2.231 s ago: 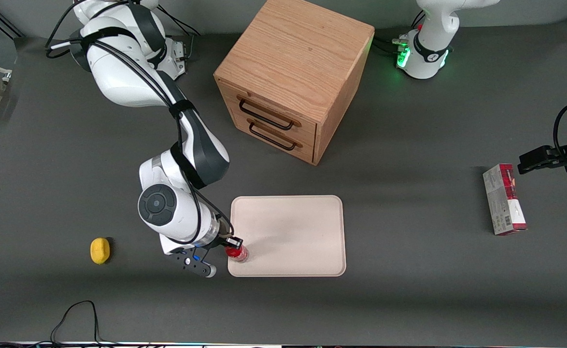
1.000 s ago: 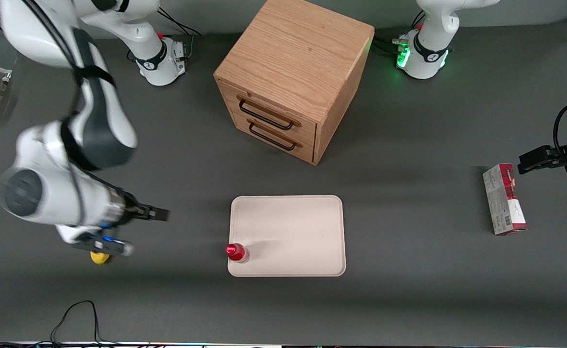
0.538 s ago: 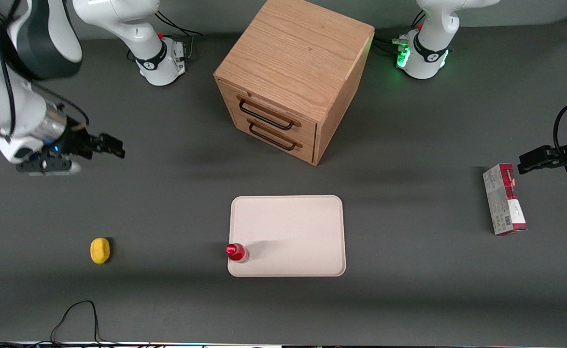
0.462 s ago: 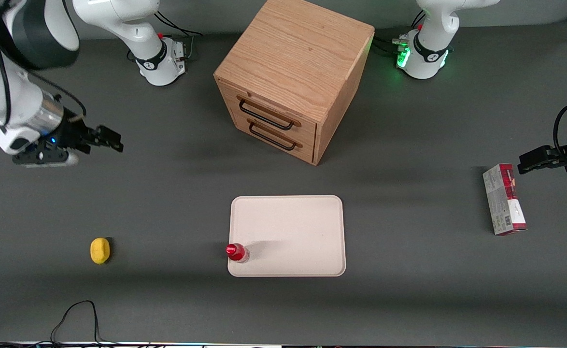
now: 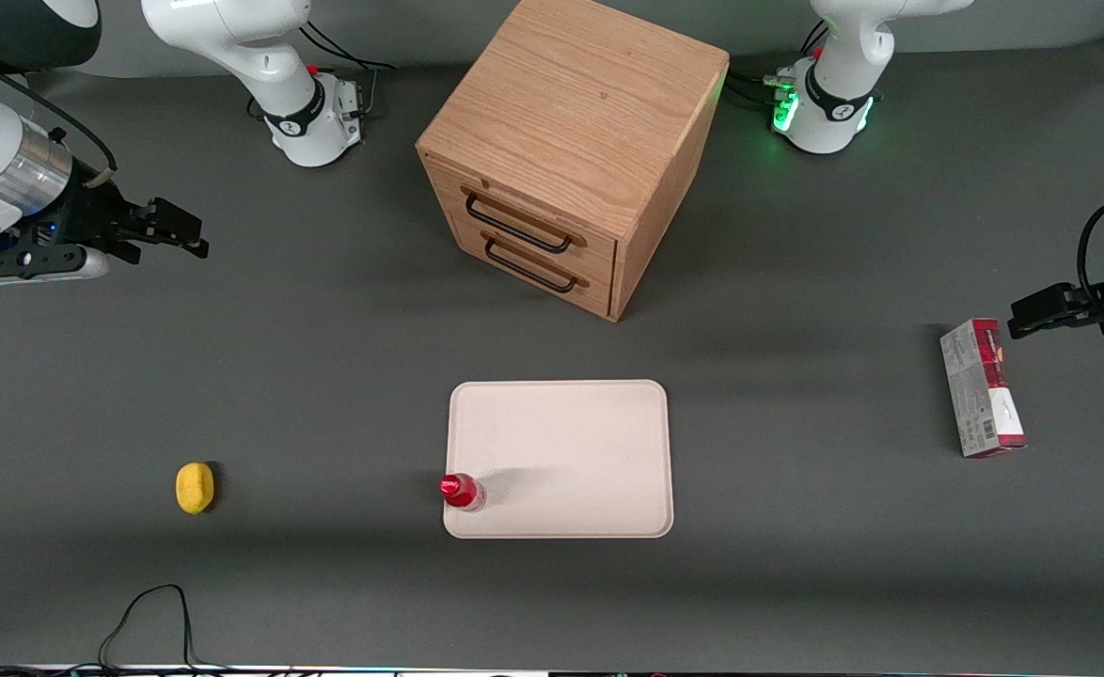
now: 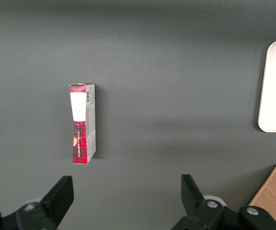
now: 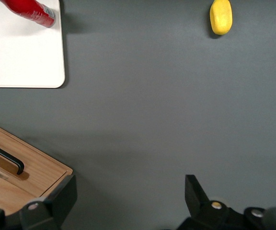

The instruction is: Place coke bottle on tray

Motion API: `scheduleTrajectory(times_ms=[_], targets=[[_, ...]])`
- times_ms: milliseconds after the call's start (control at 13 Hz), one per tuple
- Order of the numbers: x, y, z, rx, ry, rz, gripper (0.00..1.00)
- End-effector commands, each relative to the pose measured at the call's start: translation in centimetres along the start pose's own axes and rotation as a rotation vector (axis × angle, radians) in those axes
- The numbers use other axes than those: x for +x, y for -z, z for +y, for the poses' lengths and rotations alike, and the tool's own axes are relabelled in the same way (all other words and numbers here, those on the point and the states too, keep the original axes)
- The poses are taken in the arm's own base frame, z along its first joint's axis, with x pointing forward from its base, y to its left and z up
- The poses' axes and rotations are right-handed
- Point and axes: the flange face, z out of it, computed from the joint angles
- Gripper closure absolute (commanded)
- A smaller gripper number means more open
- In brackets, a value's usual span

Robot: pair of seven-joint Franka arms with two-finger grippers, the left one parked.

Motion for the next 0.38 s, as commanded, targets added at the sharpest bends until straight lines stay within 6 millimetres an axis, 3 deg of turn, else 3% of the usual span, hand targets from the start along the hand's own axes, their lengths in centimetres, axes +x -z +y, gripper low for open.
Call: scheduleTrajectory(times_ms=[0, 154, 308], targets=[[0.74, 0.65, 0.06, -0.016, 0.022, -0.008, 0.00], [0.54, 0.92, 0.97, -0.016, 0.005, -0.026, 0.00], [0.39, 1.21, 0.48, -0.021, 0.014, -0.031, 0.00]])
